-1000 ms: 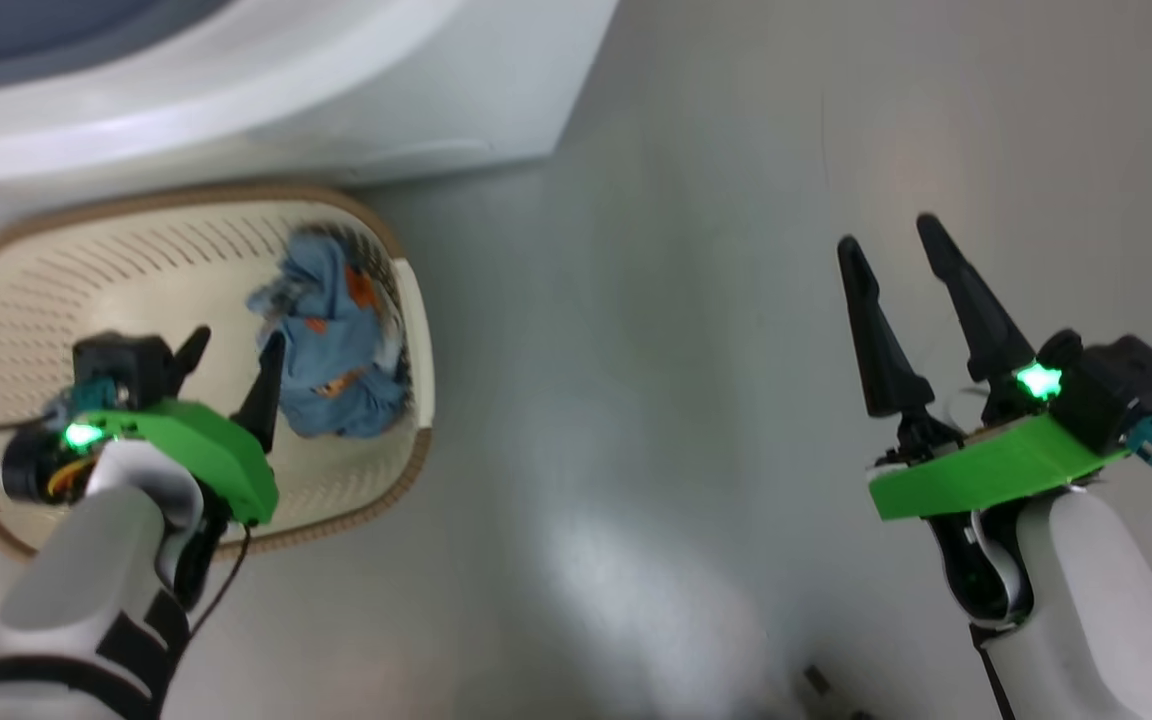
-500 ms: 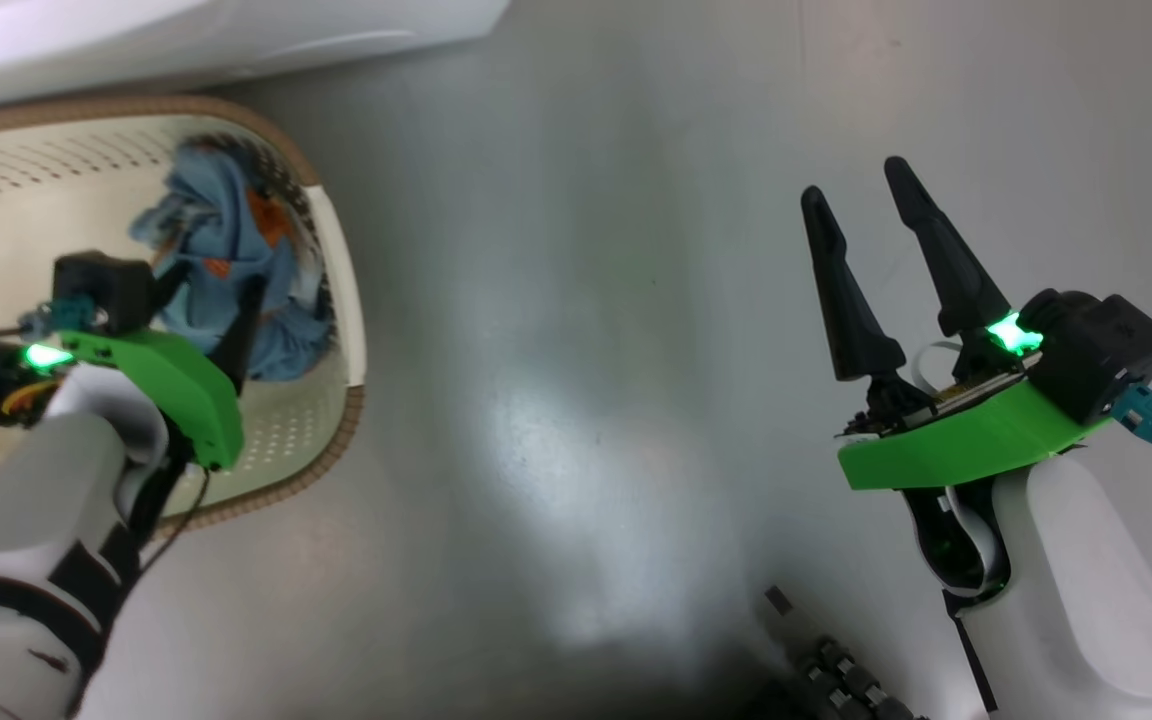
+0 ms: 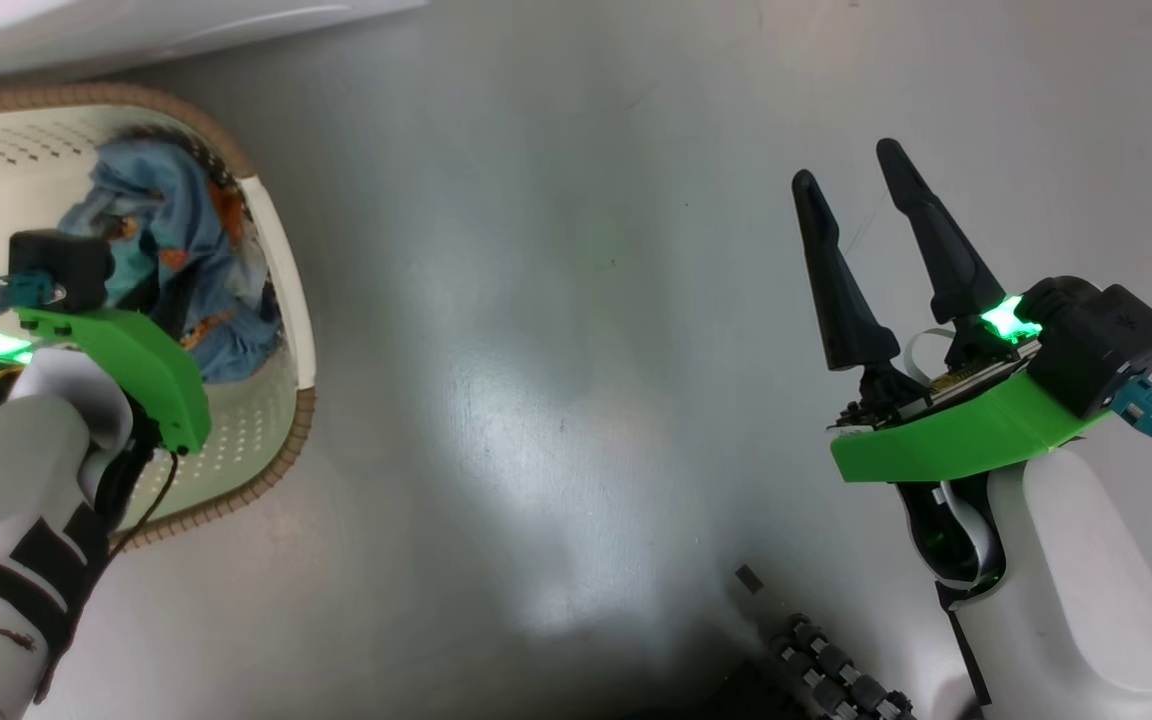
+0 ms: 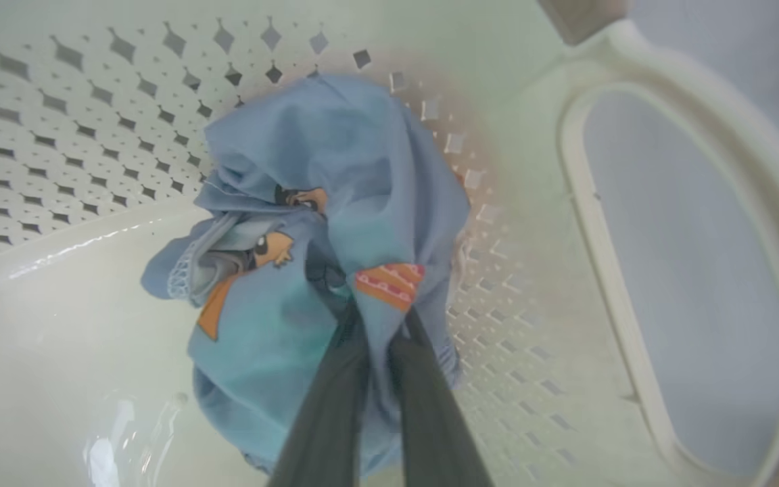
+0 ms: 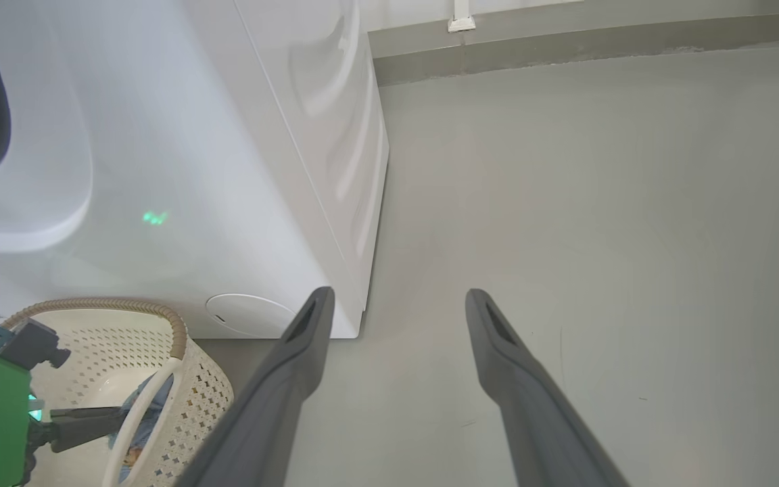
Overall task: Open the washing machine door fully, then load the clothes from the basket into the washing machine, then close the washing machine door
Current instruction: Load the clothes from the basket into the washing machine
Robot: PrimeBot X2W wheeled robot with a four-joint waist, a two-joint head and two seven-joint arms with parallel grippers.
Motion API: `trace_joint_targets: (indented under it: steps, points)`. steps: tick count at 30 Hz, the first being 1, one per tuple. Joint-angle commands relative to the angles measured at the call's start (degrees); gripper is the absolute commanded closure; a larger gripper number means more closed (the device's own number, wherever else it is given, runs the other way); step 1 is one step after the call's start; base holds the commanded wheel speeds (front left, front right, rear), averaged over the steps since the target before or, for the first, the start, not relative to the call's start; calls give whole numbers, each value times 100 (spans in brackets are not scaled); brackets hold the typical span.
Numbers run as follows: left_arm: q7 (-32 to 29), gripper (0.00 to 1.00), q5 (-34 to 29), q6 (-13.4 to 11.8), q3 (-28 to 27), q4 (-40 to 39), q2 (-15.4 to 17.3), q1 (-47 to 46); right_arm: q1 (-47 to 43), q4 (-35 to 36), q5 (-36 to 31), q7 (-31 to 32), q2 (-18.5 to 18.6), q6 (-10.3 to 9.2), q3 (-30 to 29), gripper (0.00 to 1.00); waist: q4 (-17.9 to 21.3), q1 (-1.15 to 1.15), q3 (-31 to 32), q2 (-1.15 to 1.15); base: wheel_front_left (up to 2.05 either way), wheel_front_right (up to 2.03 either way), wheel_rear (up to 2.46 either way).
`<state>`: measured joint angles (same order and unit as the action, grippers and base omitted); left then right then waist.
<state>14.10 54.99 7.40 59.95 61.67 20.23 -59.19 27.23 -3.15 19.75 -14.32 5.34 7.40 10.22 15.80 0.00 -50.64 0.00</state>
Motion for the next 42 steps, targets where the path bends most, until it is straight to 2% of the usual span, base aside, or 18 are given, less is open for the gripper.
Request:
trace_joint_targets:
  steps: [1, 11, 18, 24, 25, 33, 42]
  points:
    - [18, 100, 141, 9, -49, 27, 190, -24, -193, 125, -60, -68, -41, 9, 71, 0, -21, 0, 47, 0, 0, 0, 0]
    - [83, 100, 758, 9, -56, 22, 127, 197, -193, -7, -56, -68, 12, 9, -41, 0, -291, 0, 505, 0, 0, 0, 0]
    - [88, 100, 729, 9, -769, -332, 223, 554, -294, -173, -23, -68, 85, 9, -94, 0, -555, 0, 1074, 0, 0, 0, 0]
    - [89, 100, 284, 9, -1630, -747, 199, 1127, -517, -368, 13, -68, 193, 9, -78, 0, -779, 0, 1694, 0, 0, 0, 0]
    - [89, 100, 284, 9, -1630, -747, 199, 1127, -517, -368, 13, -68, 193, 9, -78, 0, -779, 0, 1694, 0, 0, 0, 0]
    - [89, 100, -608, 9, -2853, -1355, 101, 2072, -940, -590, 88, -68, 355, 9, -96, 0, -1021, 0, 2581, 0, 0, 0, 0]
    - [89, 100, -1626, 9, -4102, -2129, -228, 2994, -1450, -691, 145, -68, 493, 9, -189, 0, -1269, 0, 3363, 0, 0, 0, 0]
